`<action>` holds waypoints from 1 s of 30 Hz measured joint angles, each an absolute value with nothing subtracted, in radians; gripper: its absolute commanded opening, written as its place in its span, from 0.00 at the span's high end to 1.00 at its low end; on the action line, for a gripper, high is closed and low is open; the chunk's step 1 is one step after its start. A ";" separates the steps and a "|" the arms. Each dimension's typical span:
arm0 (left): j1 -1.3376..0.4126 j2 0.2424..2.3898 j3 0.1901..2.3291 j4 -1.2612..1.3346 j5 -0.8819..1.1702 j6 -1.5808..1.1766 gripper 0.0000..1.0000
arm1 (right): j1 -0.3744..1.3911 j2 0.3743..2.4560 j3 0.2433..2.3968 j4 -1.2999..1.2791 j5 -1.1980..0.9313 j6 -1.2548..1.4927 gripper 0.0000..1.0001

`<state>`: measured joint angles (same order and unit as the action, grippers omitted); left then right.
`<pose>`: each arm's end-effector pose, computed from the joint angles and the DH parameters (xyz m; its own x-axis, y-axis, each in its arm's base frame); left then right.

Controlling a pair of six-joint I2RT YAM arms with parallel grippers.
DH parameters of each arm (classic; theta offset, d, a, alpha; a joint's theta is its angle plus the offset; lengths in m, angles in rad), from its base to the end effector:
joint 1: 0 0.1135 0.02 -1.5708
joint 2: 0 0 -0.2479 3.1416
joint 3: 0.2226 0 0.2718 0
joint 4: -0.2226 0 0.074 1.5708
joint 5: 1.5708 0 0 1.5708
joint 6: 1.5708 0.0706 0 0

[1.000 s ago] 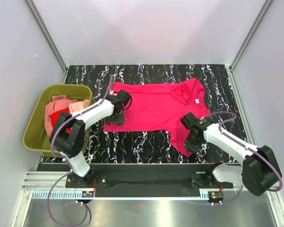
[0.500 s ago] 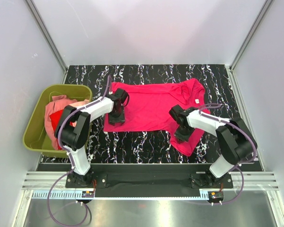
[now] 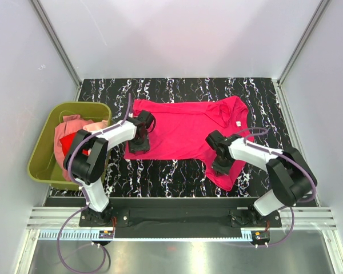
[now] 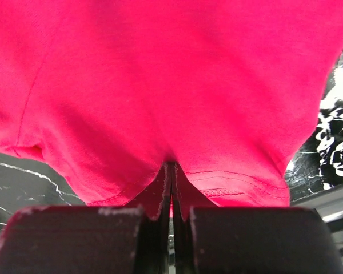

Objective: Fold and stack the t-shirts
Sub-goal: Fold the tshirt

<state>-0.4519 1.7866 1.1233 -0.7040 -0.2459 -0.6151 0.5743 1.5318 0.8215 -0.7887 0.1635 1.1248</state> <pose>0.3203 -0.1364 0.1002 -0.9384 -0.1666 -0.3026 -0.1986 0.9770 0.0781 0.2252 0.1320 0.0906 -0.8359 0.5193 -0.1774 0.5285 0.8489 -0.0053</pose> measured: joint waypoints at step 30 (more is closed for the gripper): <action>-0.277 1.845 1.750 -0.843 -0.033 -0.459 0.39 | 0.125 1.592 1.411 -0.824 0.121 0.540 0.54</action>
<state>-0.2771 1.8450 1.7504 -0.8433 -0.0330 -0.4587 0.1249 1.5917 1.4113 -0.8242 0.1215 0.5396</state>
